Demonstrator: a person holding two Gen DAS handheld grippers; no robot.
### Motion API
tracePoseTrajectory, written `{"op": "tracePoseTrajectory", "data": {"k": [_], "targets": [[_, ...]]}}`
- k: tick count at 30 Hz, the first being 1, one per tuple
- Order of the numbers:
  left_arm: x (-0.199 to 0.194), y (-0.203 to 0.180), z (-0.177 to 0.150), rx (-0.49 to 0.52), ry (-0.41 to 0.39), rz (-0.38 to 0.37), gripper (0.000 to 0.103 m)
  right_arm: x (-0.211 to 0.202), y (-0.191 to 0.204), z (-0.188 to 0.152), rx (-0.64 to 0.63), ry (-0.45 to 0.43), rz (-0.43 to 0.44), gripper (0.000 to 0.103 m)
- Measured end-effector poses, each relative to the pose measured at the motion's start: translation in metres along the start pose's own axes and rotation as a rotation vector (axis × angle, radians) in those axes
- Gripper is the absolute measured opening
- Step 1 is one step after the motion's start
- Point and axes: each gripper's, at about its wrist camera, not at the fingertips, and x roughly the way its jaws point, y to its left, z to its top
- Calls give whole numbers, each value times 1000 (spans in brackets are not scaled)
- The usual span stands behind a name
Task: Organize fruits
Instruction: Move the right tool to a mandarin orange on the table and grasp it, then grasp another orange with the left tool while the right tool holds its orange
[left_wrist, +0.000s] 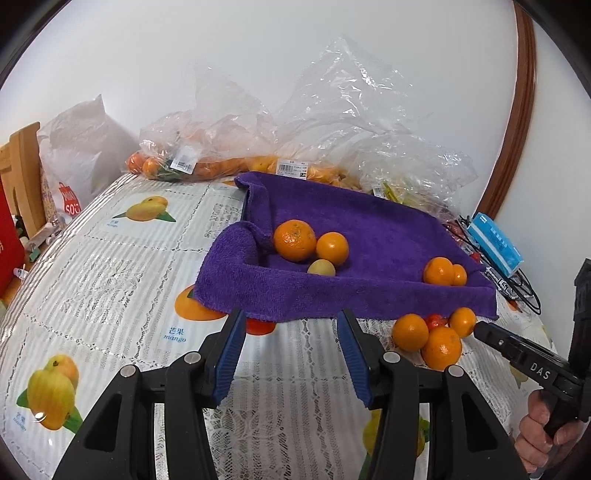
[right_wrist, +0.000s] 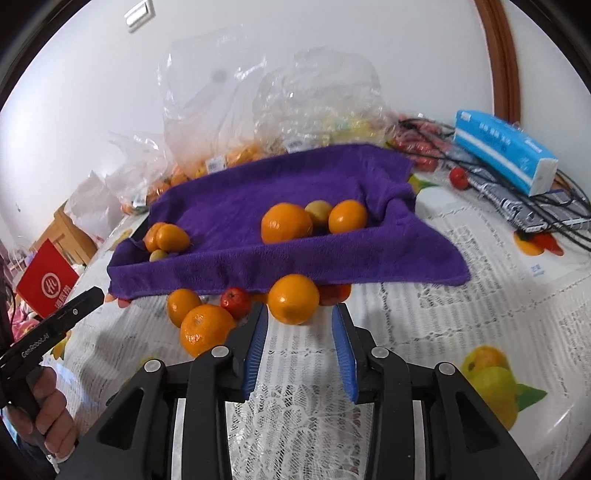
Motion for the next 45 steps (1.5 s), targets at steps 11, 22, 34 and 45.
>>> {"op": "tracePoseTrajectory", "data": {"k": [11, 22, 34, 45], "targets": [[-1, 10, 2, -60, 4, -13, 50, 31, 14, 10, -56, 100, -60, 36], [9, 1, -1, -2, 39, 13, 50, 40, 11, 17, -37, 101, -67, 35], [16, -31, -6, 80, 114, -175, 50, 3, -4, 7, -63, 4, -91, 35], [46, -59, 3, -4, 182, -263, 44, -23, -40, -5, 45, -36, -26, 36]]}}
